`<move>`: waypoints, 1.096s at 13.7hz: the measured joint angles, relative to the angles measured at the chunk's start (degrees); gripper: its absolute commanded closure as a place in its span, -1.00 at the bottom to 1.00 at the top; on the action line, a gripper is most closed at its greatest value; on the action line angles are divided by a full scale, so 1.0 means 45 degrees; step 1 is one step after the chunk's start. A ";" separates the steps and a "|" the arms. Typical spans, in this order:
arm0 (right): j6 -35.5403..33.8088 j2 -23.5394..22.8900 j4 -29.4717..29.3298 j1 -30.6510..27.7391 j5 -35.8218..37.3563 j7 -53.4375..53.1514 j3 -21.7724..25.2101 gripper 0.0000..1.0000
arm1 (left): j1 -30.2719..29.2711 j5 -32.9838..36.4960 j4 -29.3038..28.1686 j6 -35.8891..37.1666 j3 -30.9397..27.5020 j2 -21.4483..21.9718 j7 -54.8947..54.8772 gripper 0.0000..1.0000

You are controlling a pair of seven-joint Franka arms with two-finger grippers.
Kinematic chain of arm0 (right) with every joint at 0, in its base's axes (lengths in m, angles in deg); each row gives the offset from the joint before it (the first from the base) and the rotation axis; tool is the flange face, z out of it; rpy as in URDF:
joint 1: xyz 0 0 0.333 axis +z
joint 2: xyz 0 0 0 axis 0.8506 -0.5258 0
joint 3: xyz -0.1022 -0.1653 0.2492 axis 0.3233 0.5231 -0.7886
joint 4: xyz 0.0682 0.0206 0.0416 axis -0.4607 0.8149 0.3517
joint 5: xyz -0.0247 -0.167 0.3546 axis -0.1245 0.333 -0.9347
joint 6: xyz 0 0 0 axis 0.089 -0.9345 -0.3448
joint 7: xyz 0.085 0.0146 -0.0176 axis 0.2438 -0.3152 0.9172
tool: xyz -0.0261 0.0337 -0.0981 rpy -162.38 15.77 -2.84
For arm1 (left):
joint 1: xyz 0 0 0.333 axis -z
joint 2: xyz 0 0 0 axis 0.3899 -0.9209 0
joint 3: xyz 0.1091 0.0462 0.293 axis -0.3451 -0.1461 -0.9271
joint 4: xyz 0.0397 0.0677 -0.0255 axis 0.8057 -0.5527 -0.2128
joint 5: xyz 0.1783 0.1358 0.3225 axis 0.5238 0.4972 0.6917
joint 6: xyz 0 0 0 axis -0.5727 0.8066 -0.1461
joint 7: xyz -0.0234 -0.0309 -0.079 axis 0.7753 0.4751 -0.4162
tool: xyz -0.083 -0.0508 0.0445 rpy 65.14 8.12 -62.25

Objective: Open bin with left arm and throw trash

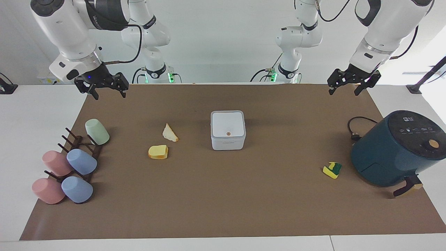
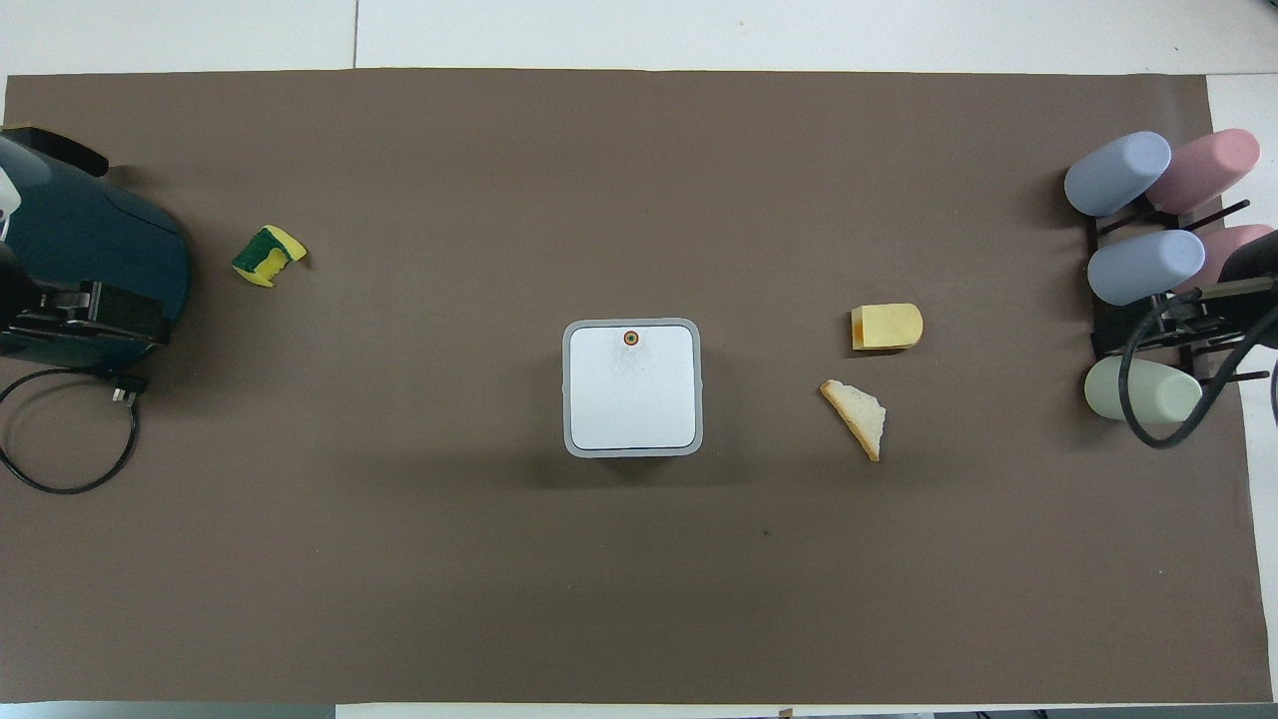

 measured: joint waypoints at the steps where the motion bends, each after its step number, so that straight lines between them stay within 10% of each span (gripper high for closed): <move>1: 0.0000 0.0004 0.0000 0.0000 0.0000 0.0000 0.0004 -1.00 | 0.0000 0.0000 -0.0005 0.0000 0.0000 0.0000 -0.0016 -1.00; 6: 0.0000 0.0023 -0.0040 0.0001 0.0001 -0.0017 0.0221 -1.00 | -0.0002 0.0000 -0.0036 -0.0029 -0.0014 0.0000 -0.0045 -1.00; 7: 0.0000 0.0033 -0.0042 0.0001 0.0001 -0.0115 0.0283 -1.00 | 0.0008 0.0000 -0.0036 -0.0053 -0.0011 0.0000 -0.0045 -0.81; 10: 0.0000 0.0032 -0.0041 -0.0001 0.0001 -0.0424 0.0377 -1.00 | 0.0406 -0.0023 -0.0113 -0.0384 0.0078 0.0013 0.0081 1.00; 15: 0.0009 -0.0010 -0.0010 0.0029 0.0001 -0.0447 0.0395 -1.00 | 0.3077 -0.0037 -0.1625 -0.2788 0.0213 0.0388 0.1942 1.00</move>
